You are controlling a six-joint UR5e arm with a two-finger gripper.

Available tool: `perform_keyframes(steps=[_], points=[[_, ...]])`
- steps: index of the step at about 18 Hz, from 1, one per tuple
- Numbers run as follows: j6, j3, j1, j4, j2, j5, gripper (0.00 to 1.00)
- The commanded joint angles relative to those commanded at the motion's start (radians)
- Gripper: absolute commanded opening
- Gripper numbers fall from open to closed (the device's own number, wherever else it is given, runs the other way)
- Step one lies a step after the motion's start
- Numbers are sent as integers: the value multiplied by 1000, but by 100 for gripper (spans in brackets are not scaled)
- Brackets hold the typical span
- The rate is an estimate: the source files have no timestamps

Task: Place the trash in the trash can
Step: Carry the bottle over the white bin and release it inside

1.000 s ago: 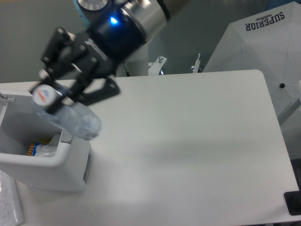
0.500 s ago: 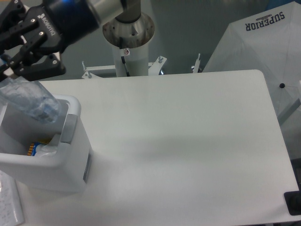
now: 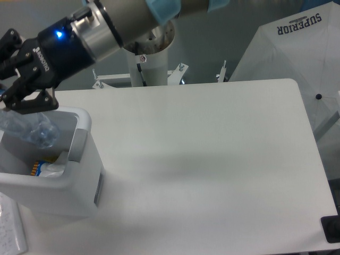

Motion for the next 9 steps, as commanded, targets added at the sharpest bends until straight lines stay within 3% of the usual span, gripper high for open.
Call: perform_keyframes(steps=[2, 3, 5, 6, 7, 9], points=[[31, -11, -5, 0, -11, 6, 6], [41, -20, -6, 0, -14, 8, 16], [63, -38, -6, 0, -11, 15, 25], [72, -47, -6, 0, -8, 15, 38], [80, -49, -5, 0, -5, 15, 60], [80, -41, -5, 0, -3, 18, 67]])
